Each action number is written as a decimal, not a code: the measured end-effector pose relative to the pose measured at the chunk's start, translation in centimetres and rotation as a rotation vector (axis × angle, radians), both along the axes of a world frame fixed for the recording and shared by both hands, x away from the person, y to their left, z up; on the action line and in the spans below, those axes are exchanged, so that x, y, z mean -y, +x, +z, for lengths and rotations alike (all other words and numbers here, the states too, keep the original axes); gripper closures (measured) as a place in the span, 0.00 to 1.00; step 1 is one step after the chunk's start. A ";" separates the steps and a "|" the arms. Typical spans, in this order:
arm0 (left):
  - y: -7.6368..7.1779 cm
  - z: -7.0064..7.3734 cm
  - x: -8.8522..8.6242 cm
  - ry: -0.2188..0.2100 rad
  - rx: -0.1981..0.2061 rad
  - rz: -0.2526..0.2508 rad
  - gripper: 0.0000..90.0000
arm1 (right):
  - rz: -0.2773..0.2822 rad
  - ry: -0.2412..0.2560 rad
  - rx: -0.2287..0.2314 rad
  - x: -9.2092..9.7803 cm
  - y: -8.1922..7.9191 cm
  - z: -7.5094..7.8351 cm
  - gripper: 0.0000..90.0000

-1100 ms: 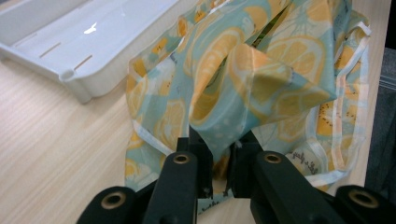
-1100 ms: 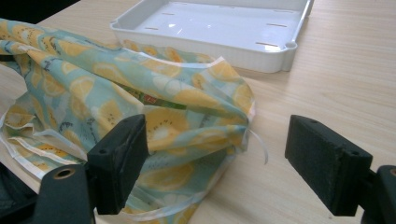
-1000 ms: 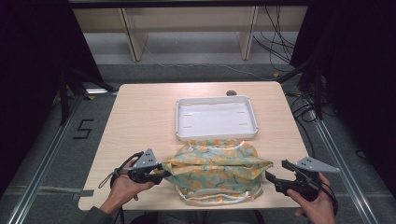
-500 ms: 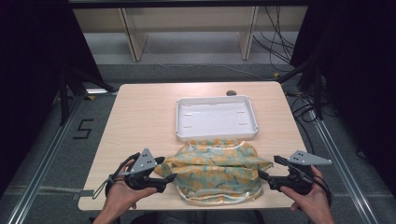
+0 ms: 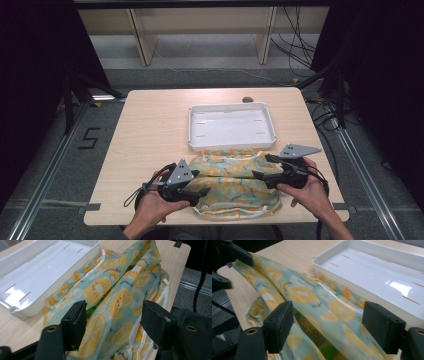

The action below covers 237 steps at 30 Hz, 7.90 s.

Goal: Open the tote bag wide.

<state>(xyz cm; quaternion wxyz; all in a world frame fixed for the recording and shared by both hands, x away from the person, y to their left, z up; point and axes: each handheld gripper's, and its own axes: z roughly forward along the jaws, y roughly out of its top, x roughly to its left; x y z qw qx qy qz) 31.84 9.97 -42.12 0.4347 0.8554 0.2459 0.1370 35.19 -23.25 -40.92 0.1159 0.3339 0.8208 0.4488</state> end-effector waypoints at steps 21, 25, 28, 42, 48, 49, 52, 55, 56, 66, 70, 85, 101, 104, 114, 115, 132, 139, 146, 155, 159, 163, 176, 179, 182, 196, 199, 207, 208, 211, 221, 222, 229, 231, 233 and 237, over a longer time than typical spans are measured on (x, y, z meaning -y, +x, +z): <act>0.6 -1.4 1.0 0.066 0.014 -0.109 0.98 | 0.277 -0.206 -0.011 -6.7 3.1 -2.6 0.82; 0.2 -1.5 0.9 0.084 0.014 -0.128 0.99 | 0.254 -0.244 0.029 -6.3 3.6 -2.6 1.00; -0.1 -1.6 0.6 0.107 0.012 -0.145 0.99 | 0.232 -0.252 0.059 -6.1 4.8 -2.1 1.00; -1.5 -2.5 -0.1 0.141 -0.033 -0.203 0.99 | 0.102 -0.310 0.117 -6.3 10.9 -0.2 1.00; -1.6 -2.6 0.1 0.120 -0.040 -0.209 0.99 | 0.085 -0.315 0.110 -7.1 12.3 -0.2 1.00; -1.6 -2.5 0.1 0.113 -0.042 -0.203 0.99 | 0.087 -0.300 0.082 -7.3 12.3 0.0 1.00; -1.3 -2.2 0.2 0.051 -0.071 -0.173 0.87 | 0.089 -0.277 0.081 -7.7 12.1 0.0 0.92; -1.0 -1.0 0.1 -0.007 -0.060 -0.152 0.67 | 0.089 -0.238 0.056 -7.7 11.2 0.3 0.70; -0.7 -0.5 0.1 -0.023 -0.049 -0.147 0.61 | 0.088 -0.218 0.061 -7.6 10.8 0.5 0.63; 3.0 1.9 0.2 -0.034 -0.030 -0.015 0.46 | 0.139 -0.088 0.041 -4.6 4.9 2.0 0.49; 4.7 1.5 0.8 0.001 -0.068 0.003 0.43 | 0.179 -0.073 0.004 -3.7 3.0 1.1 0.48; 10.4 0.4 3.1 0.075 -0.107 0.035 0.87 | 0.377 -0.181 -0.107 -2.3 -1.0 -3.9 0.76; 14.0 -0.3 -0.3 0.120 -0.088 0.167 0.99 | 0.456 -0.221 -0.131 -0.9 -4.3 -4.5 0.99; 13.6 -0.1 -0.4 0.099 -0.092 0.151 0.92 | 0.450 -0.228 -0.145 -0.8 -4.4 -4.4 0.95; 7.6 4.6 -2.1 -0.111 -0.066 0.090 0.52 | 0.389 -0.095 -0.021 -0.7 -1.6 -0.2 0.57; 6.9 4.8 -2.4 -0.134 -0.075 0.092 0.52 | 0.383 -0.088 -0.011 -0.9 -1.2 0.3 0.56; -3.2 2.4 -4.0 -0.183 -0.064 0.027 0.75 | 0.411 -0.213 -0.055 -5.1 5.5 -1.3 0.52; -3.9 -1.5 -1.9 -0.126 -0.079 -0.006 0.96 | 0.428 -0.231 -0.101 -5.7 7.3 -2.3 0.51; -3.8 -4.4 1.7 -0.070 -0.124 -0.046 0.97 | 0.417 -0.245 -0.140 -6.1 8.7 -3.6 0.52; -2.3 -6.4 5.2 -0.068 -0.124 -0.046 0.99 | 0.424 -0.270 -0.159 -6.9 9.6 -4.8 0.51; -1.5 -7.1 6.0 -0.047 -0.117 -0.044 0.99 | 0.424 -0.281 -0.168 -7.1 9.9 -5.3 0.51; -0.9 -7.7 6.4 -0.044 -0.104 -0.024 0.99 | 0.419 -0.293 -0.176 -7.1 10.2 -5.6 0.50; 0.0 -8.5 6.9 -0.027 -0.116 -0.016 0.99 | 0.409 -0.286 -0.198 -7.2 10.6 -6.7 0.50; 0.1 -8.6 7.0 -0.024 -0.120 -0.017 0.99 | 0.412 -0.308 -0.199 -7.3 10.8 -7.1 0.49; 0.4 -8.7 7.3 -0.041 -0.109 -0.018 0.99 | 0.418 -0.303 -0.222 -7.5 10.9 -7.3 0.49; 1.4 -9.1 8.0 -0.026 -0.113 -0.026 1.00 | 0.425 -0.304 -0.274 -7.4 11.5 -7.8 0.45; 1.3 -9.2 8.2 -0.053 -0.121 -0.008 1.00 | 0.404 -0.284 -0.298 -7.6 11.5 -7.9 0.44; 1.5 -9.2 8.3 -0.054 -0.121 -0.006 1.00 | 0.405 -0.262 -0.335 -7.6 11.7 -8.0 0.42; 1.6 -9.2 8.3 -0.048 -0.120 -0.009 1.00 | 0.384 -0.264 -0.346 -7.6 11.5 -7.9 0.42; 1.6 -9.2 8.2 -0.031 -0.114 -0.018 1.00 | 0.385 -0.243 -0.368 -7.3 11.6 -7.6 0.43; 1.5 -9.4 8.3 -0.033 -0.114 -0.009 1.00 | 0.381 -0.206 -0.369 -6.6 11.3 -6.1 0.49; 1.5 -9.4 8.2 -0.011 -0.108 -0.011 1.00 | 0.392 -0.191 -0.385 -6.6 11.3 -6.0 0.49; 1.4 -9.5 8.4 -0.038 -0.116 0.000 1.00 | 0.376 -0.186 -0.375 -6.4 10.9 -5.3 0.50; 1.4 -9.5 8.3 -0.024 -0.112 -0.003 1.00 | 0.367 -0.195 -0.375 -6.4 10.8 -5.3 0.50; 1.2 -9.6 8.5 -0.056 -0.134 0.015 1.00 | 0.389 -0.186 -0.384 -6.5 11.0 -5.4 0.50; 1.3 -9.6 8.5 -0.049 -0.131 0.009 1.00 | 0.378 -0.191 -0.372 -6.5 10.9 -5.4 0.49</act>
